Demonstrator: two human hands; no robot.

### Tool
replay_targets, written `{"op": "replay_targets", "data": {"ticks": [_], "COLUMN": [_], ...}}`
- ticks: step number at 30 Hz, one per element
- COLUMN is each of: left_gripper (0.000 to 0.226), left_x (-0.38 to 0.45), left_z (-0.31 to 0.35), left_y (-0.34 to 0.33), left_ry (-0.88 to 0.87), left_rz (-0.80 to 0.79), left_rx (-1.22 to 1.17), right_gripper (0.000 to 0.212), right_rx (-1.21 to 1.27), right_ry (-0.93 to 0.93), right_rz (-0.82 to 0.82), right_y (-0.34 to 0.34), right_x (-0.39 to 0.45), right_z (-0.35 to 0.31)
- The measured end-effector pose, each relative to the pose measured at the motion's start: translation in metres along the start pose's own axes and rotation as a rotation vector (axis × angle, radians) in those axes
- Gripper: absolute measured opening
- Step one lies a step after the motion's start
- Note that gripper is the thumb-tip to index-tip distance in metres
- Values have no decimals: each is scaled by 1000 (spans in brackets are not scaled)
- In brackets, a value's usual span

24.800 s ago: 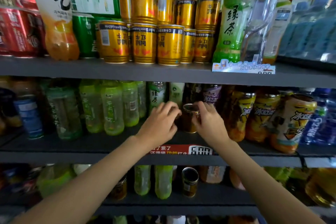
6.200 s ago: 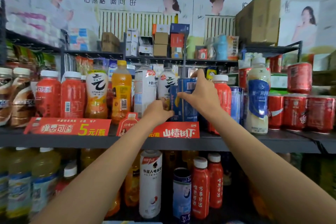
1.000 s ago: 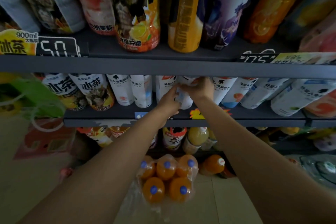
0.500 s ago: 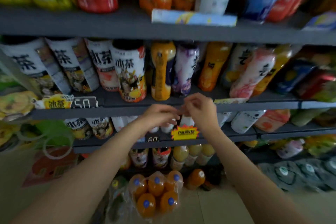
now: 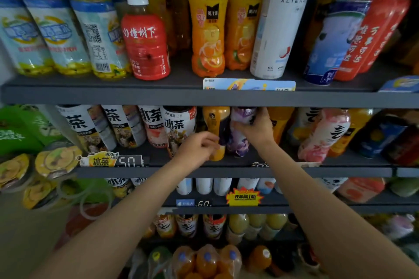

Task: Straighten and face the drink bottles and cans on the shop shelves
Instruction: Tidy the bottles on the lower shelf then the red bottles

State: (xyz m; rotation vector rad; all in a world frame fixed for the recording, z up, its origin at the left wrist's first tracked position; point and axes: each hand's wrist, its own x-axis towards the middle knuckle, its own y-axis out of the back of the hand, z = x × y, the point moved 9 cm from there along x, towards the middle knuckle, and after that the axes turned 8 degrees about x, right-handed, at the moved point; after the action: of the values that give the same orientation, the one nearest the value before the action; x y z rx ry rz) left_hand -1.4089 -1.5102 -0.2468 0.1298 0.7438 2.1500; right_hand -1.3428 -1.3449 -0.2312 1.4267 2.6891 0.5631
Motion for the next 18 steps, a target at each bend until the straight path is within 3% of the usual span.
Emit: {"op": "replay_targets", "data": {"ticks": [4, 6, 8, 11, 14, 18], "left_gripper": [29, 36, 49, 61, 69, 71], "left_x": [0, 1, 4, 9, 19, 19], "left_z": [-23, -26, -19, 1, 7, -1], "left_y": [14, 18, 21, 20, 20, 22], "left_ry": [109, 124, 86, 4, -48, -43], "left_rz": [92, 136, 157, 147, 151, 150], "left_rx": [-69, -82, -65, -55, -49, -96], "right_gripper": [90, 80, 62, 53, 61, 63], "right_rx": [-125, -158, -162, -137, -223, -339], "right_ry": [11, -24, 118, 318, 235, 163], "right_rz": [95, 226, 323, 106, -61, -76], "right_y": [0, 8, 9, -28, -57, -56], "right_x": [-8, -24, -50, -67, -45, -34], "right_z": [-6, -13, -32, -54, -58, -63]}}
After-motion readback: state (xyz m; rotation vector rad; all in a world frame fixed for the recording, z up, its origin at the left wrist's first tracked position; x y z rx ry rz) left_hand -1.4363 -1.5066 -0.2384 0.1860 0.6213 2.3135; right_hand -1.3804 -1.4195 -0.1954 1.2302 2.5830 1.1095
